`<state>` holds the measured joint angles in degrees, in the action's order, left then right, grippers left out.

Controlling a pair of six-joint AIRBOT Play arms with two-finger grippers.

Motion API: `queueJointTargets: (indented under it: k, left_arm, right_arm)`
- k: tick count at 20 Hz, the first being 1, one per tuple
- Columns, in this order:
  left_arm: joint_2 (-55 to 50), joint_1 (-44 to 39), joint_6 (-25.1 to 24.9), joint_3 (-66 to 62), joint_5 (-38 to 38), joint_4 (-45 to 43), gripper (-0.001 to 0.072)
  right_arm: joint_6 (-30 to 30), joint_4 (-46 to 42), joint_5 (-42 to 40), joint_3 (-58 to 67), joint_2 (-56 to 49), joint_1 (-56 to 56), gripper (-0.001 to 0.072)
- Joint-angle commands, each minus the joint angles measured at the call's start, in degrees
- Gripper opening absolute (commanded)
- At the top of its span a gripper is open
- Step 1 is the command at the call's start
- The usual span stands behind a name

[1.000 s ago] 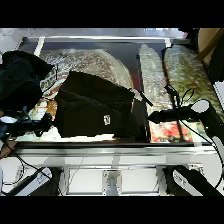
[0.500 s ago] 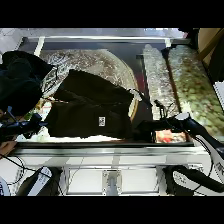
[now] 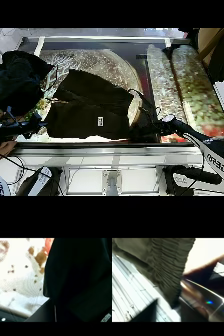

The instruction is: Fold the clothes and pants, and hang the long-sleeved shirts on hangers.

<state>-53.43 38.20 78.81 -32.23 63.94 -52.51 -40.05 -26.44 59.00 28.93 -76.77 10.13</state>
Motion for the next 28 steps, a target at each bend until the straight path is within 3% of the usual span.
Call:
queueJointTargets:
  k: [1,5,8,11,14,18,21,23,25,27,28]
  left_arm:
    - [0.15,0.07,-3.52,-0.33,0.11,0.26,0.0008]
    - [3.39,0.13,-6.12,-9.46,5.38,-0.98,0.0008]
    - [9.31,1.62,-5.99,-24.81,8.33,-1.29,0.0008]
    - [15.06,6.34,-5.33,-40.46,6.36,-1.27,0.0008]
    - [18.62,11.32,-2.49,-53.02,4.46,-0.57,0.0007]
    - [19.02,11.30,-2.54,-59.12,4.17,8.50,0.0006]
    - [14.45,10.67,-2.58,-58.12,5.40,17.20,0.0006]
    - [9.03,6.23,-2.69,-56.26,7.08,17.77,0.0005]
    - [2.71,-3.87,-3.32,-53.22,6.69,13.03,0.0005]
    - [-5.64,-17.90,-2.62,-51.63,1.05,-0.22,0.0005]
    - [-10.88,-24.26,0.07,-51.63,-3.78,-8.02,0.0005]
  right_arm:
    - [1.68,1.64,0.76,2.21,-0.28,0.55,0.0024]
    - [-0.70,-0.55,8.87,12.61,6.27,-1.51,0.0022]
    - [-10.43,-9.33,14.25,25.55,20.11,-4.98,0.0021]
    - [-21.62,-20.48,14.93,42.64,33.57,-6.95,0.0018]
    - [-28.74,-22.99,16.57,58.88,38.29,-6.93,0.0016]
    - [-31.69,-23.04,21.99,64.39,34.58,-6.93,0.0015]
    - [-30.75,-23.52,22.60,63.36,24.94,-6.95,0.0015]
    - [-29.11,-23.04,22.18,63.36,16.17,-6.93,0.0015]
    - [-27.76,-21.88,20.06,63.36,7.06,-6.93,0.0016]
    - [-26.18,-21.49,15.69,63.36,-1.62,-6.93,0.0016]
    - [-25.73,-21.31,12.68,63.36,-5.90,-6.93,0.0016]
